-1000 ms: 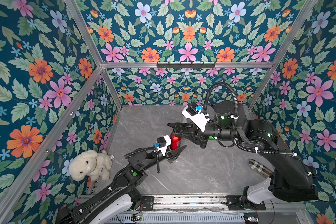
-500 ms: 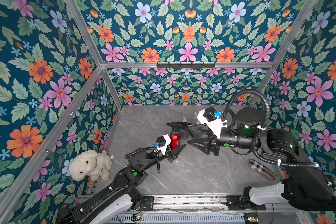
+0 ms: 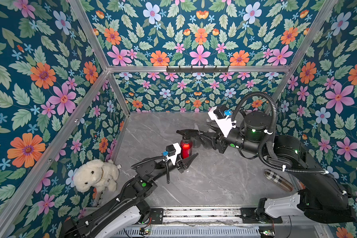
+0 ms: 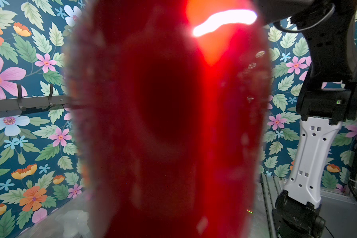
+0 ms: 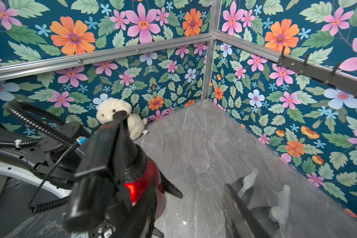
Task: Attach spray nozzles to spray bottles
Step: Screw the spray nozzle on the spray bottle.
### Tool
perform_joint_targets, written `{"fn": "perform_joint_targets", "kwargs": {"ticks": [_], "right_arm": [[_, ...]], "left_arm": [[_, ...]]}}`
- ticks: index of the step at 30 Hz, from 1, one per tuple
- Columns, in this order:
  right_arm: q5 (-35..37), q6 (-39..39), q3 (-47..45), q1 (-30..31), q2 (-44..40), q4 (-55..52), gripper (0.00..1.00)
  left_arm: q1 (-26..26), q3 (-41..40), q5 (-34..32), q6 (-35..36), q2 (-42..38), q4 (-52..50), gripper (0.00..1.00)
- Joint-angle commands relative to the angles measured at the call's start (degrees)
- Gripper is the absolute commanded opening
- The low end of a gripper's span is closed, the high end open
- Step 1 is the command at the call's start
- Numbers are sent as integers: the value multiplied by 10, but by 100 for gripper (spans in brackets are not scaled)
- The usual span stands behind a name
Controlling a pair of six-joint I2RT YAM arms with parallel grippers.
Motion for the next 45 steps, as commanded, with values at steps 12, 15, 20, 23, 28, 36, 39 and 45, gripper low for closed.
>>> {"fn": "perform_joint_targets", "kwargs": {"ticks": [12, 15, 20, 23, 28, 36, 39, 45], "right_arm": [[-46, 1, -80, 57, -41, 72, 61], [-166, 15, -121, -5, -69, 114, 61], [-365, 38, -150, -105, -79, 167, 68], [-430, 25, -136, -114, -60, 158, 70], [-459, 16, -117, -113, -30, 147, 69], [-403, -13, -102, -98, -19, 134, 64], [-388, -25, -92, -83, -11, 124, 62], [-350, -44, -69, -64, 3, 103, 53]], "left_arm": [[0, 5, 9, 2, -1, 16, 0], [0, 4, 39, -2, -1, 23, 0], [0, 0, 109, -18, 2, 47, 0], [0, 3, 145, -32, 9, 59, 0], [1, 13, 172, -49, 26, 65, 0], [1, 16, 177, -65, 41, 70, 0], [1, 18, 176, -65, 45, 68, 0], [1, 21, 177, -64, 50, 65, 0]]}}
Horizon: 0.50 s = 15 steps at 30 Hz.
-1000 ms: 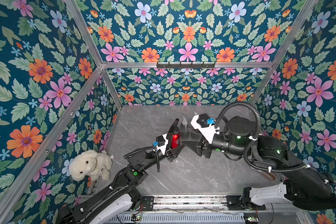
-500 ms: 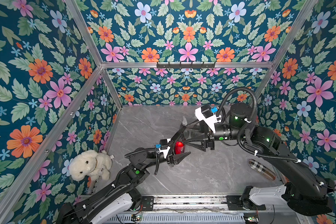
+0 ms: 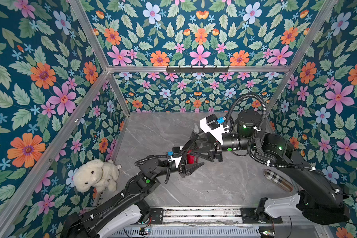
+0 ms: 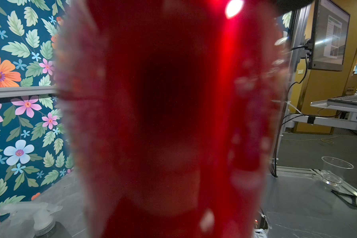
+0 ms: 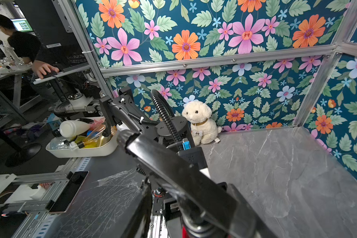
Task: Attach spray nozzles to spray bottles
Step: Screw the spray nozzle on the spray bottle.
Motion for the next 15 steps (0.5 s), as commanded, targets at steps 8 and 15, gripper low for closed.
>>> {"fn": "perform_joint_targets", "kwargs": {"ticks": [8, 15], "right_arm": [[55, -23, 13, 9, 13, -21, 41], [69, -6, -14, 10, -1, 8, 29]], "left_arm": [[0, 11, 2, 0, 3, 19, 0], [0, 6, -23, 2, -9, 20, 0]]}}
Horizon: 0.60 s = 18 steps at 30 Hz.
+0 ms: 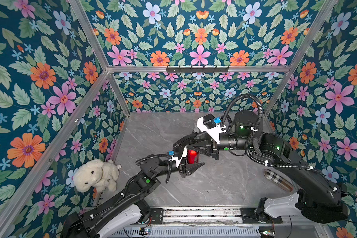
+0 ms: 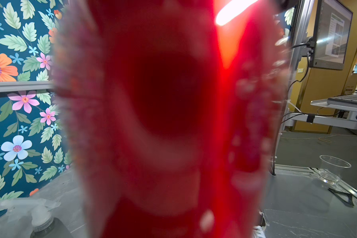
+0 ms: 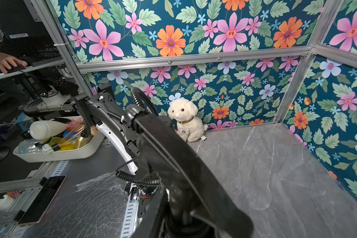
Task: Attach spray nozzles to spray bottles
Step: Screw the spray nozzle on the spray bottle.
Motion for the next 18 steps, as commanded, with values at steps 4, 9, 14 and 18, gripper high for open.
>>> {"fn": "perform_joint_targets", "kwargs": {"ticks": [4, 9, 14, 18], "right_arm": [[23, 31, -52, 2, -27, 51, 23], [40, 55, -121, 7, -62, 121, 20], [42, 71, -175, 9, -85, 190, 19], [35, 101, -189, 8, -87, 234, 20]], "left_arm": [[0, -6, -46, 3, -17, 44, 0], [0, -13, -75, 6, -34, 52, 0], [-1, -19, -75, -5, -32, 80, 0], [0, -25, -73, -15, -25, 103, 0]]}}
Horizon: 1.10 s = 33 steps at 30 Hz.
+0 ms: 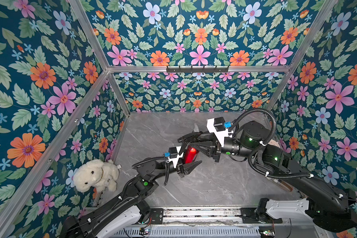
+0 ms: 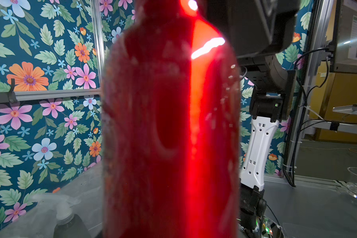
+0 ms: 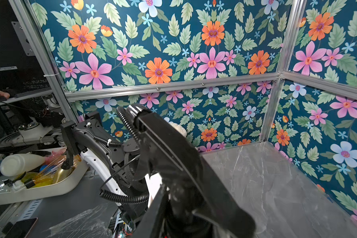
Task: Attach spray nozzles to spray bottles
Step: Screw the spray nozzle on the spray bottle.
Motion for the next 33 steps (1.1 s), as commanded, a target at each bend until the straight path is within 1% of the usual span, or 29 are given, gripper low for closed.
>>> {"fn": "perform_joint_targets", "kwargs": {"ticks": [1, 7, 13, 17, 22, 26, 29, 33], "right_arm": [[-20, 42, -13, 2, 0, 28, 20], [-29, 70, 14, 2, 18, 18, 20], [-9, 71, 0, 7, 11, 32, 20], [-6, 64, 11, 7, 15, 20, 21], [-7, 80, -18, 7, 8, 67, 20], [-6, 90, -18, 11, 13, 82, 20], [10, 94, -25, 23, 13, 95, 19], [50, 91, -31, 53, 23, 101, 18]], "left_arm": [[0, -4, -21, -19, 0, 86, 0], [0, -9, -27, -16, -7, 85, 0], [0, -13, -31, -10, -18, 78, 0], [0, -13, -34, -9, -18, 77, 0], [1, -24, -50, -11, -26, 93, 0], [1, -28, -64, -14, -29, 105, 0], [1, -33, -78, -14, -37, 112, 0], [1, -33, -99, -9, -45, 109, 0]]}}
